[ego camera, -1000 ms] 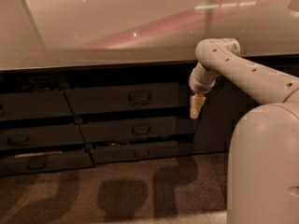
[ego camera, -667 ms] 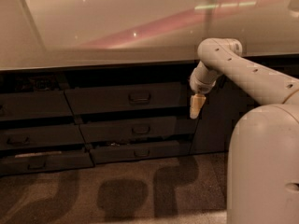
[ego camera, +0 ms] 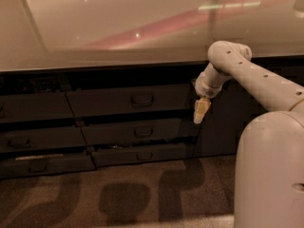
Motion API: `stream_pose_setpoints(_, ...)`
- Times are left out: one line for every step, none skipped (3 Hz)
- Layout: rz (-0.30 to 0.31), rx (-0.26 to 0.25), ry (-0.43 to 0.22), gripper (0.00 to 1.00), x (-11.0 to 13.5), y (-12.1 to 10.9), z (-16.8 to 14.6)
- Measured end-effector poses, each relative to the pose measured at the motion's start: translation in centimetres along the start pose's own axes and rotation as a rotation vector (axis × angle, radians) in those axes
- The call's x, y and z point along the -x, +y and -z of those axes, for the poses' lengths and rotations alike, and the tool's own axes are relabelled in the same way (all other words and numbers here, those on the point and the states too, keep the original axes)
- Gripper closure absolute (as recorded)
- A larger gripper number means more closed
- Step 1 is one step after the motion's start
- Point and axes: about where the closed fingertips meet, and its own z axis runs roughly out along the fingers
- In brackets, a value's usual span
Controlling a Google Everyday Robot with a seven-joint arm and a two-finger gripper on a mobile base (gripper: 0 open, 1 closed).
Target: Open top drawer
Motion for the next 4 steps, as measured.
stream_pose_setpoints(0.000,0.000,0.000,0.19,0.00,0.00,0.00)
stream_pose_setpoints(0.000,0.000,0.000,0.42,0.00,0.00,-0.01)
stream_pose_setpoints(0.000,0.000,0.000,0.65,0.00,0.00,-0.01)
stream_pose_setpoints(0.000,0.000,0.000,0.89,0.00,0.00,-0.01)
